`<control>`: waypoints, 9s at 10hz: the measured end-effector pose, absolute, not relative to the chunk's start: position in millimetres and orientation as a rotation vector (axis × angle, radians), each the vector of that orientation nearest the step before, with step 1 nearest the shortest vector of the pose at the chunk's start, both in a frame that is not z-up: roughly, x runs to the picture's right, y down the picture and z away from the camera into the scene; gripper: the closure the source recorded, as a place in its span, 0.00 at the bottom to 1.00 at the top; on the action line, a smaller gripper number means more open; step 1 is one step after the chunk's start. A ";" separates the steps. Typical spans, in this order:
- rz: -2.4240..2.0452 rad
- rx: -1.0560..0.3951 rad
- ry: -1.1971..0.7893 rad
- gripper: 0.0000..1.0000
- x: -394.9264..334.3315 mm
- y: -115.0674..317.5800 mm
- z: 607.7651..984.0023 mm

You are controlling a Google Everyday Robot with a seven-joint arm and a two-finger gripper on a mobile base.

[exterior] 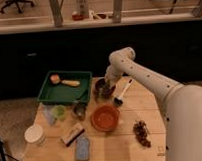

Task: Place pepper in purple bowl

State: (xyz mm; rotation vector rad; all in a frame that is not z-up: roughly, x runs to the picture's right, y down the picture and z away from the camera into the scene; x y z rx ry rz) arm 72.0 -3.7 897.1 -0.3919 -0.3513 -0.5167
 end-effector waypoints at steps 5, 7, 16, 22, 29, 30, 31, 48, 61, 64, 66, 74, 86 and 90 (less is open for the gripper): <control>-0.523 -0.423 -0.362 1.00 61.8 -7.6 901.6; -0.525 -0.432 -0.363 1.00 59.4 -6.7 903.7; -0.526 -0.454 -0.365 1.00 53.0 -3.1 910.5; -0.521 -0.467 -0.369 0.72 53.6 -3.1 910.3; -0.527 -0.476 -0.378 0.20 54.6 -3.9 909.5; -0.528 -0.478 -0.378 0.20 54.5 -3.5 909.9; -0.530 -0.479 -0.378 0.20 53.9 -4.1 909.8; -0.530 -0.483 -0.391 0.20 55.3 -4.1 903.4; -0.530 -0.484 -0.384 0.20 59.8 -8.0 905.4; -0.529 -0.484 -0.385 0.20 59.6 -8.1 905.4; -0.529 -0.484 -0.385 0.20 59.5 -8.1 905.4; -0.529 -0.484 -0.385 0.20 59.7 -8.0 905.4; -0.529 -0.484 -0.385 0.20 59.7 -8.0 905.4; -0.529 -0.484 -0.385 0.20 59.7 -8.0 905.4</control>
